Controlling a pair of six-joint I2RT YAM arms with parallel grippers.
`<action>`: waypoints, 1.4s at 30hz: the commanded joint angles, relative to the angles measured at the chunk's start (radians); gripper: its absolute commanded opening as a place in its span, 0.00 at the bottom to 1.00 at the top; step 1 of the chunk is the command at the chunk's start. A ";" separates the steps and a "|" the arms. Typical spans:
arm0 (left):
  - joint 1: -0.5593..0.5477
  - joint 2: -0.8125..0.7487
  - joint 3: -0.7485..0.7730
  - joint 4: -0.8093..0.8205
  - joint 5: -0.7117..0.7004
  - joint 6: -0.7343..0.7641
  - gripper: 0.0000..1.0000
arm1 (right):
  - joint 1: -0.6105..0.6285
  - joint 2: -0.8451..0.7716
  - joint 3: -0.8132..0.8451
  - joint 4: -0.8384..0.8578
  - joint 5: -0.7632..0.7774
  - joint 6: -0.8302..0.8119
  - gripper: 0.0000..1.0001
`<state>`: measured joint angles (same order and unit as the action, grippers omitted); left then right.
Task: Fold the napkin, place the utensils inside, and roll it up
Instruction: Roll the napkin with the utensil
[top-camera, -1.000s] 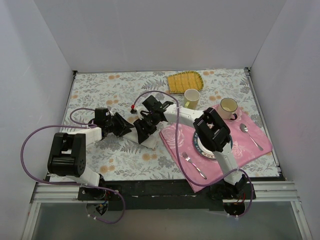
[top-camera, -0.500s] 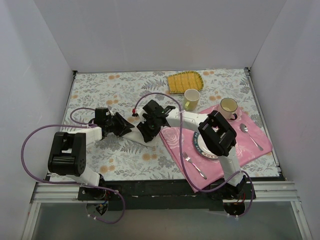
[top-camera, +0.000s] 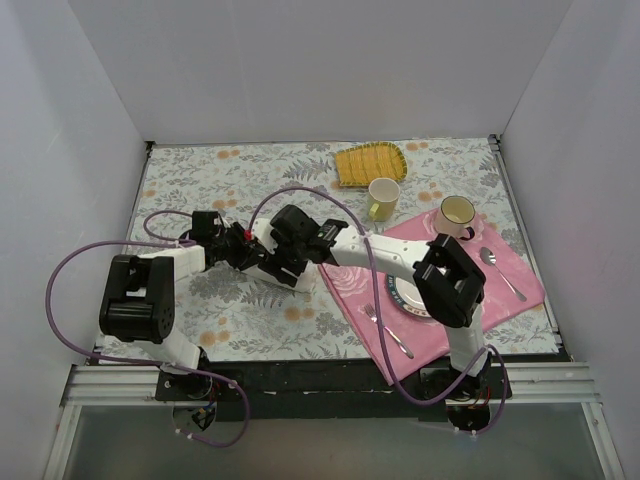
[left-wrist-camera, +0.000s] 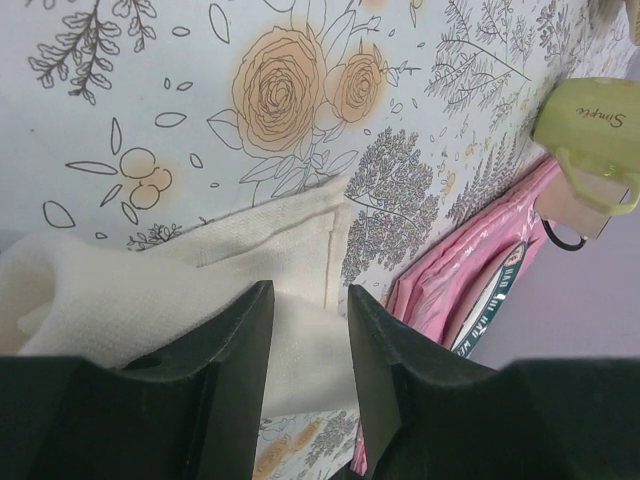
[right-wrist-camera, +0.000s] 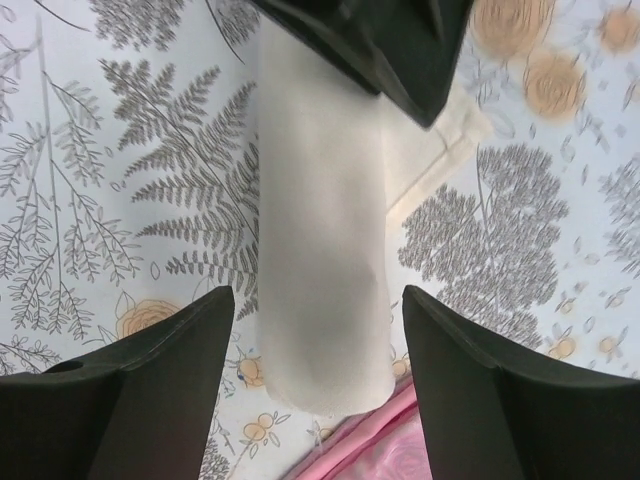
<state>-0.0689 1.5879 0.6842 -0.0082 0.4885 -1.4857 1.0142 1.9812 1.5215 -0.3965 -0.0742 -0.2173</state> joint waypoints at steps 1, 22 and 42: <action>0.003 0.047 0.028 -0.068 -0.004 0.035 0.36 | 0.041 -0.038 -0.021 0.105 -0.007 -0.117 0.77; 0.052 0.133 0.048 -0.090 0.032 0.051 0.35 | 0.123 0.062 -0.193 0.355 0.329 -0.300 0.73; 0.054 -0.110 0.279 -0.297 -0.255 0.107 0.46 | 0.038 0.258 0.091 -0.030 -0.257 0.114 0.17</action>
<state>-0.0189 1.5822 0.9573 -0.2497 0.3481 -1.3716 1.0664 2.1506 1.5776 -0.2329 -0.0956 -0.2512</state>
